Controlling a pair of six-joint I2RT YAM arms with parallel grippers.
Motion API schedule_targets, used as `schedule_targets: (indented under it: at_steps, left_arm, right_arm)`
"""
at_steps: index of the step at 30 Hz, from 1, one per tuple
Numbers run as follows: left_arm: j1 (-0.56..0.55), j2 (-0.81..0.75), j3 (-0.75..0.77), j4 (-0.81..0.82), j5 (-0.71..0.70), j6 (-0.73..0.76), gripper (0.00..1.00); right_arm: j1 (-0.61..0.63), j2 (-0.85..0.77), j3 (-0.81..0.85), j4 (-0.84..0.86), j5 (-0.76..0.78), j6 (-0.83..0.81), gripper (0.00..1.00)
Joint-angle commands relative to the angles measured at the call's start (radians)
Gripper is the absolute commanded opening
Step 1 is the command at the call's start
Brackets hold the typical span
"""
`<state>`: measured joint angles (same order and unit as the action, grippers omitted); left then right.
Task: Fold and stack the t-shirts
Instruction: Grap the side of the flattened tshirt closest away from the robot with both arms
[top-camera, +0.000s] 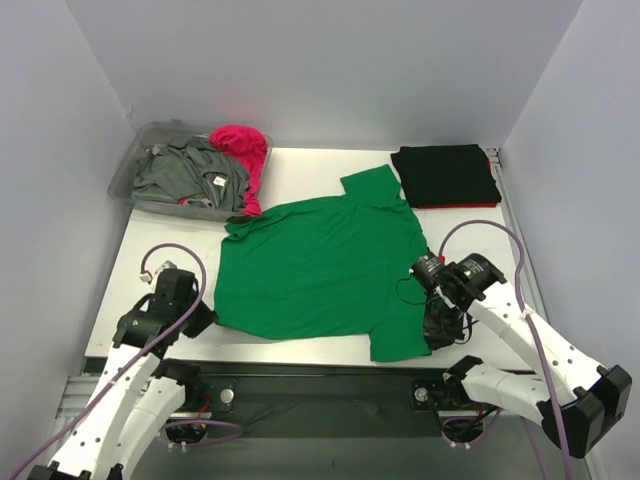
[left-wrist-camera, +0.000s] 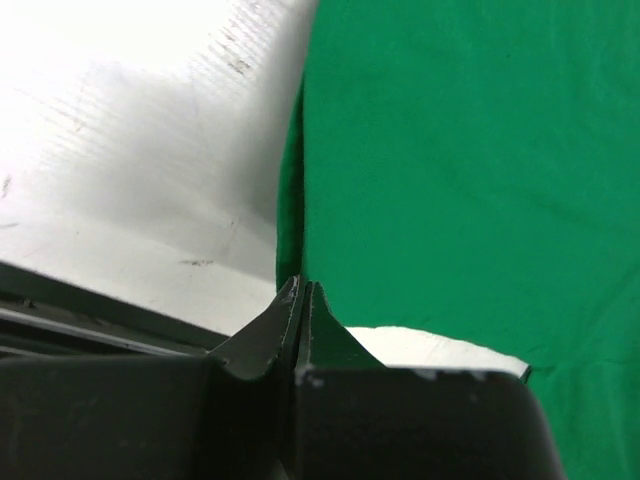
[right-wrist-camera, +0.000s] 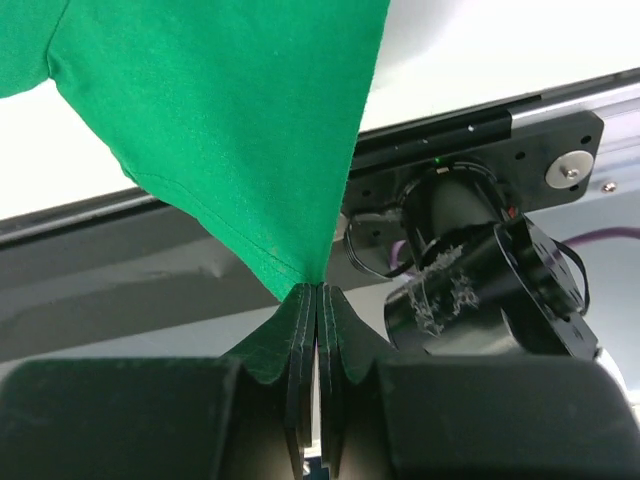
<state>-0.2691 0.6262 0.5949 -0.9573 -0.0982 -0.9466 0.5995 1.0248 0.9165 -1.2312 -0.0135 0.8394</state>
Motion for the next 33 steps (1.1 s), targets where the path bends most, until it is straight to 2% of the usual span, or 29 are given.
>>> schedule_targets:
  at_steps: [1,5,9,17,24,33]
  left_arm:
    - [-0.009,-0.040,0.074,-0.133,-0.074,-0.066,0.00]
    - [-0.009,-0.057,0.074,-0.159,-0.063,-0.075,0.00]
    - [-0.009,0.002,0.072,-0.086,-0.034,-0.058,0.00]
    - [0.002,0.265,0.103,0.132,0.035,0.045,0.00]
    - [0.194,0.398,0.134,0.232,0.170,0.186,0.00]
    - [0.246,0.544,0.178,0.362,0.261,0.213,0.00]
  right_arm:
    - [0.026,-0.014,0.033,-0.119,-0.003,0.017,0.00]
    - [0.026,-0.038,0.076,-0.128,0.010,0.015,0.00]
    - [-0.020,0.012,0.152,-0.140,0.060,-0.044,0.00]
    - [-0.311,0.190,0.274,-0.008,0.037,-0.267,0.00]
    - [-0.363,0.392,0.453,0.074,-0.016,-0.344,0.00]
    - [-0.386,0.641,0.711,0.090,-0.026,-0.367,0.00]
